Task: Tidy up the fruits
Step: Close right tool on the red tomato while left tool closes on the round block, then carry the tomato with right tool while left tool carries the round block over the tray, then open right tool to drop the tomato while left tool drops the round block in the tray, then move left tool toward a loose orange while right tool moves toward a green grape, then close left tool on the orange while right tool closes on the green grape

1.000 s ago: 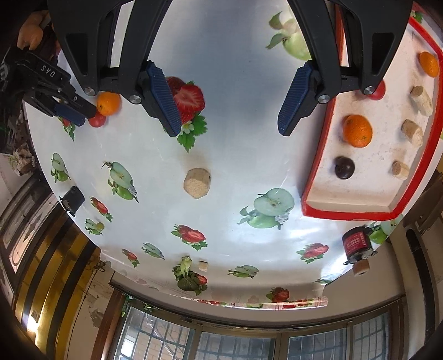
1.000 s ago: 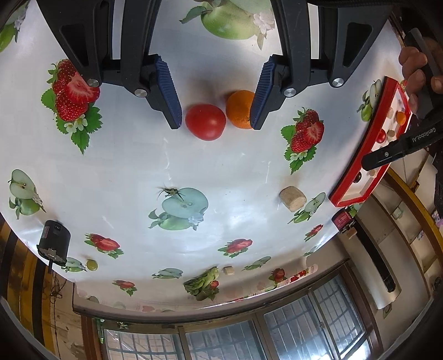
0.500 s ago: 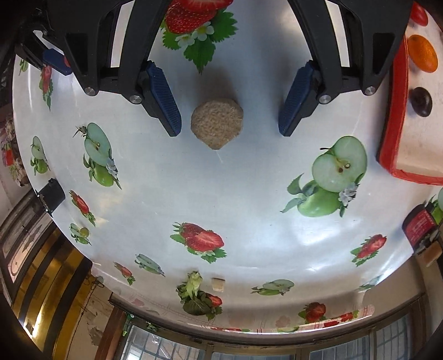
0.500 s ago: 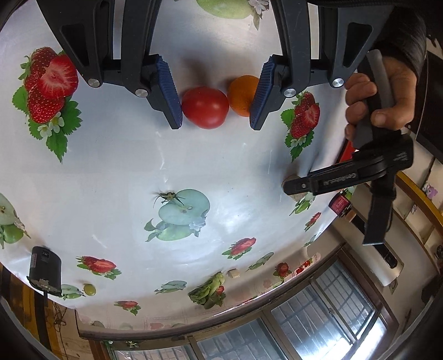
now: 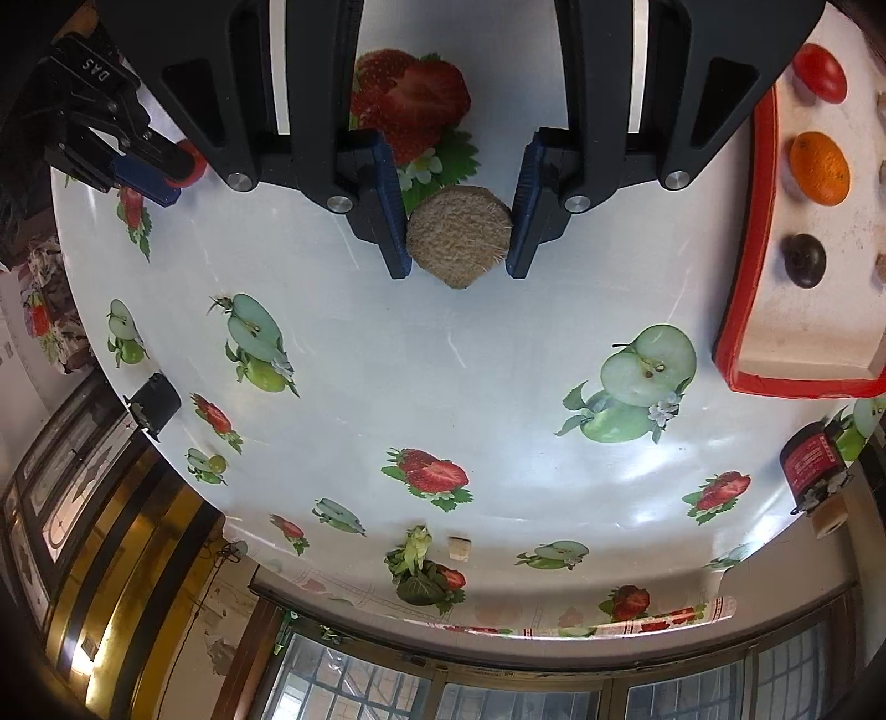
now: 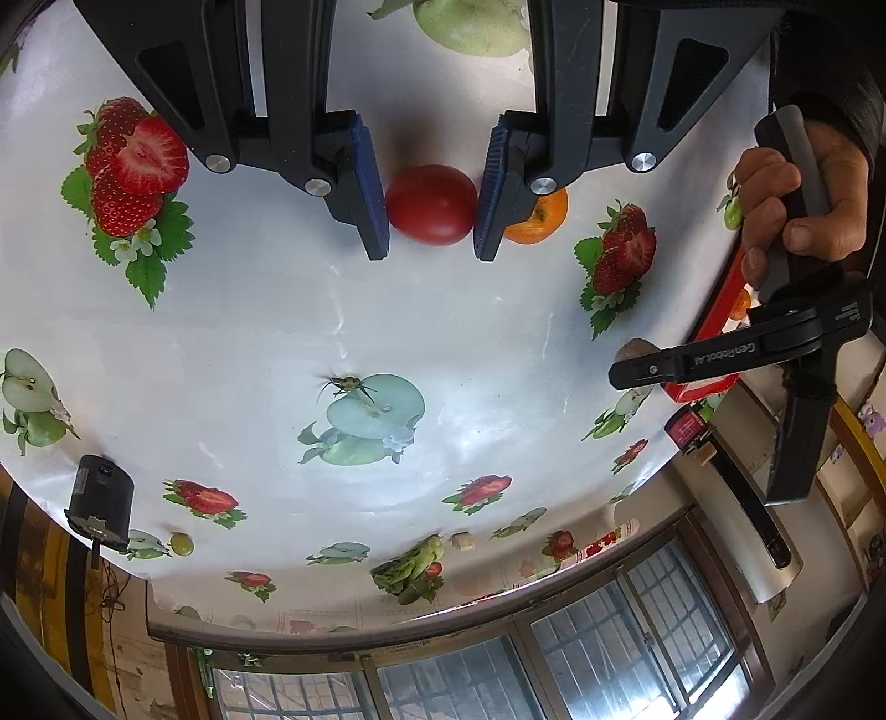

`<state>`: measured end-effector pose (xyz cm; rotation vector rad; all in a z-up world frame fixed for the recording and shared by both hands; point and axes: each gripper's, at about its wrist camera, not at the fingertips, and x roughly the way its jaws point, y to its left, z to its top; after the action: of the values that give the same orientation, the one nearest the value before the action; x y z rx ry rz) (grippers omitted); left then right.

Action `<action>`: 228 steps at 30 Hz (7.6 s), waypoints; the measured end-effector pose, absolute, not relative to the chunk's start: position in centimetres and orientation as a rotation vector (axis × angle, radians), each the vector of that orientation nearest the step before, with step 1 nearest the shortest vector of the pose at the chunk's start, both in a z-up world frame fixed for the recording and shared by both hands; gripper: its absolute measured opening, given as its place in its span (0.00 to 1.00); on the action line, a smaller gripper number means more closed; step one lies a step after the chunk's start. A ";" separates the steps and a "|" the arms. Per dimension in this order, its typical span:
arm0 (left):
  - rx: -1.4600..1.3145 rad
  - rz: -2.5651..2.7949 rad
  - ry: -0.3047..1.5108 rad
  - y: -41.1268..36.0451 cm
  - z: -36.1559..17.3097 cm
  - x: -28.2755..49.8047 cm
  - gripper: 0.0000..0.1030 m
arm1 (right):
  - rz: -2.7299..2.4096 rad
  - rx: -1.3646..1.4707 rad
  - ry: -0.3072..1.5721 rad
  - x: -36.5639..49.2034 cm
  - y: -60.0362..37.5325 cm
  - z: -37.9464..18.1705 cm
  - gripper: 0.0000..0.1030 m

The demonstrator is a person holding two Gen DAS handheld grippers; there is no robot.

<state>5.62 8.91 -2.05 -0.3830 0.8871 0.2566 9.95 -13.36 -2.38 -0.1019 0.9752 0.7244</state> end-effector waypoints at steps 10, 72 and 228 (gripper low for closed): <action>-0.365 0.305 0.838 8.1 0.1 0.9 0.31 | 0.750 -0.128 0.926 8.1 -12.6 -0.2 0.32; -0.498 0.616 0.726 17.1 1.0 -16.0 0.32 | 1.149 -0.358 0.830 -3.1 5.2 3.7 0.32; -0.239 0.017 0.976 -4.7 -3.9 8.1 0.30 | 0.504 -0.152 0.895 34.6 -14.2 5.5 0.56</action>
<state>8.11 -4.70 -3.89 -0.2392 0.9759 0.0173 34.60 -14.24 5.46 -0.1519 0.8949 0.5042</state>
